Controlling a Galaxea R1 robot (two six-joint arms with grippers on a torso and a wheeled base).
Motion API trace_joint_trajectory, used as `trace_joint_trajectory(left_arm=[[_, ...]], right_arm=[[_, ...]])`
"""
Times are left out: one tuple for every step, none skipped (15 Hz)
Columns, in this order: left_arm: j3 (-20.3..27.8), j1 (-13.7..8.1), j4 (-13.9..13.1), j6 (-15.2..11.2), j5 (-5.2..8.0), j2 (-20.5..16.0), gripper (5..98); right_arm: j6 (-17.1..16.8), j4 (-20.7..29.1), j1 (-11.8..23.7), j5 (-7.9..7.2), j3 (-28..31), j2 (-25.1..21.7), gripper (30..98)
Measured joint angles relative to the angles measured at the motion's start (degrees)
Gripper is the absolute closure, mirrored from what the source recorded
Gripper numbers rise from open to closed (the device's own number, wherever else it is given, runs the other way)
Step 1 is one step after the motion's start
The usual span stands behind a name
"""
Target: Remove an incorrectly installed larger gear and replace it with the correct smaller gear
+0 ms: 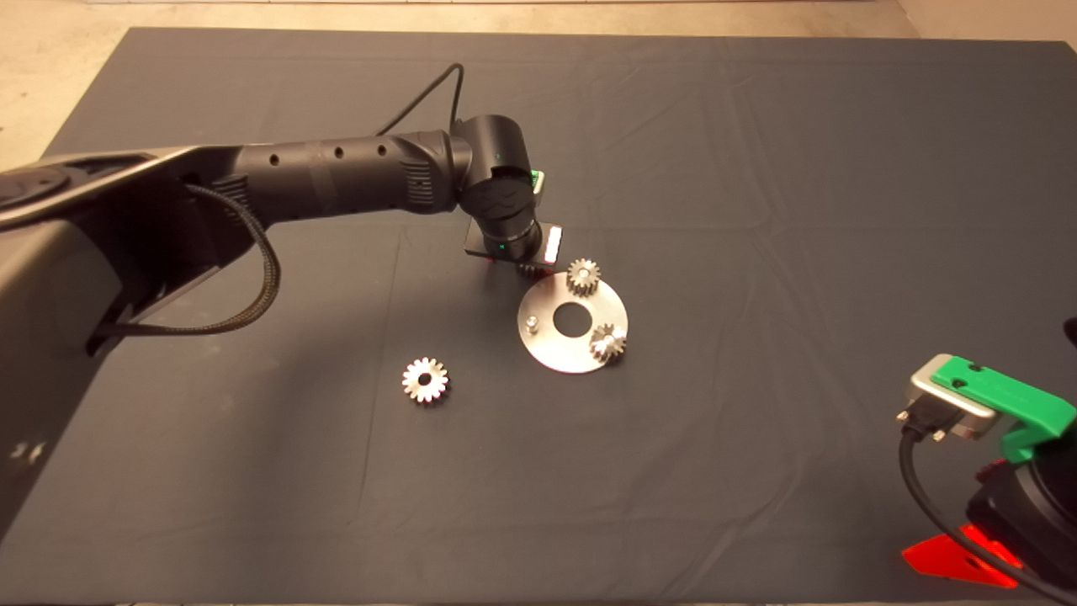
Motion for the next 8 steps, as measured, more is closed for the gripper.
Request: trace_joint_trajectory(left_arm=[[0.0, 0.0, 0.0, 0.4, 0.02, 0.1, 38.6], [0.0, 0.0, 0.0, 0.4, 0.02, 0.4, 38.6], [0.0, 0.0, 0.0, 0.4, 0.00, 0.6, 38.8], [0.0, 0.0, 0.0, 0.4, 0.00, 0.7, 42.3], [0.0, 0.0, 0.0, 0.4, 0.00, 0.7, 43.6], [0.0, 0.0, 0.0, 0.4, -0.01, 0.7, 43.6], [0.0, 0.0, 0.0, 0.4, -0.01, 0.5, 44.4], [0.0, 0.0, 0.0, 0.4, -0.09, 0.4, 48.1]], right_arm=[[0.0, 0.0, 0.0, 0.00, 0.0, 0.0, 31.7], [0.0, 0.0, 0.0, 0.00, 0.0, 0.0, 31.7], [0.0, 0.0, 0.0, 0.00, 0.0, 0.0, 31.7], [0.0, 0.0, 0.0, 0.00, 0.0, 0.0, 31.7], [0.0, 0.0, 0.0, 0.00, 0.0, 0.0, 31.7], [0.0, 0.0, 0.0, 0.00, 0.0, 0.0, 31.7], [0.0, 0.0, 0.0, 0.00, 0.0, 0.0, 31.7], [0.0, 0.0, 0.0, 0.00, 0.0, 0.0, 31.7]])
